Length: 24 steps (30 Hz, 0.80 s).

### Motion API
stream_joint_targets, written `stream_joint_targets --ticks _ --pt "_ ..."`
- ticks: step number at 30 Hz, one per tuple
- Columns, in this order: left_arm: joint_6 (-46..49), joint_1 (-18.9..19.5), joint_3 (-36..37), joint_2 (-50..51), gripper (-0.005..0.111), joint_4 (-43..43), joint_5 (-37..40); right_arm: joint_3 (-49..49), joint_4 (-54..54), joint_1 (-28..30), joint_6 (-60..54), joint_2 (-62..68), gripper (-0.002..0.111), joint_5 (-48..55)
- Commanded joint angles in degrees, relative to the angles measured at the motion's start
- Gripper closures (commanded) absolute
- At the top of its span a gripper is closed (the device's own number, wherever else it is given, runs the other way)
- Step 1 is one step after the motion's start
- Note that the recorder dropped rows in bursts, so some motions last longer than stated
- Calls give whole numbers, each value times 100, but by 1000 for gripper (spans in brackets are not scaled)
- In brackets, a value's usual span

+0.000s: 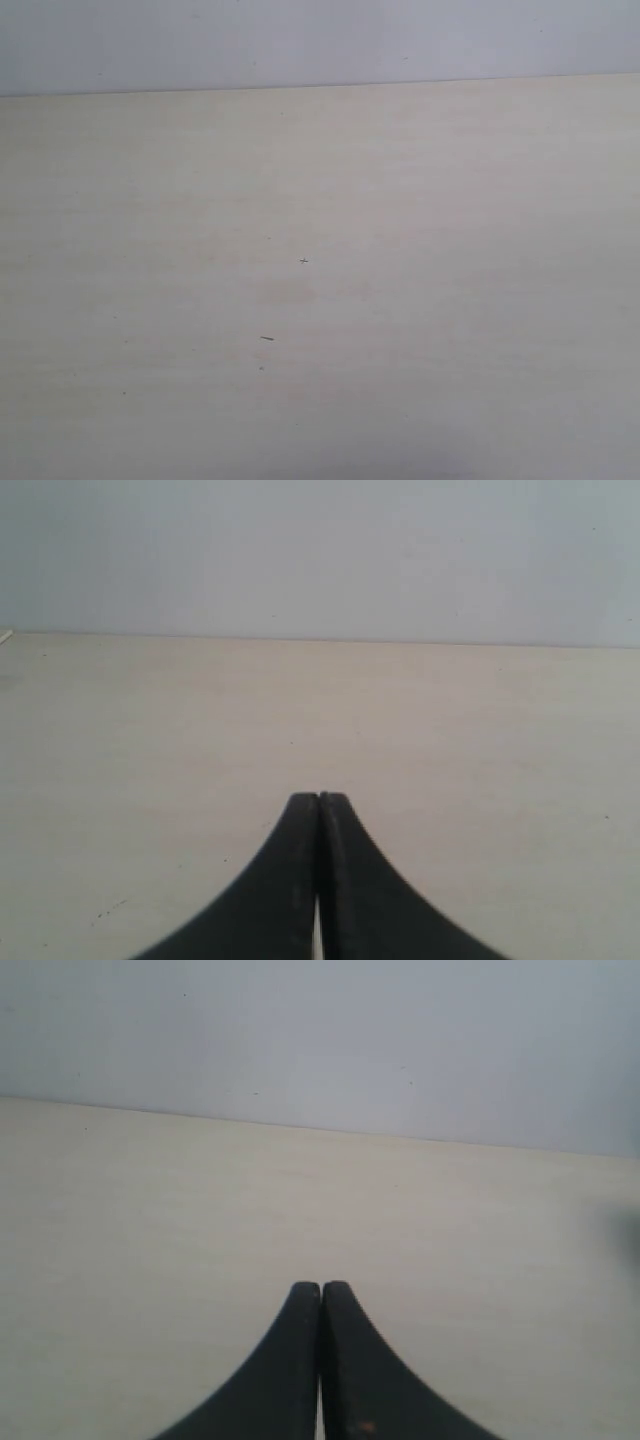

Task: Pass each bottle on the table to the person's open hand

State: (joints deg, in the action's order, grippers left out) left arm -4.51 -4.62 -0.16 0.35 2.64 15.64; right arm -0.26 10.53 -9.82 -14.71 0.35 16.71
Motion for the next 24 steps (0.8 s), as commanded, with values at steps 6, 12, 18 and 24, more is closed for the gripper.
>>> stream_joint_targets --ticks 6,12,18,24 --pt "-70 15 16 -35 107 -22 465 26 4 32 -18 -35 108 -32" --pt "-58 15 16 -35 107 -23 465 26 4 32 -18 -35 108 -32" --pt "-58 15 16 -35 107 -23 465 26 4 32 -18 -35 108 -32" --pt "-46 15 16 -35 107 -23 465 26 4 32 -18 -35 108 -32"
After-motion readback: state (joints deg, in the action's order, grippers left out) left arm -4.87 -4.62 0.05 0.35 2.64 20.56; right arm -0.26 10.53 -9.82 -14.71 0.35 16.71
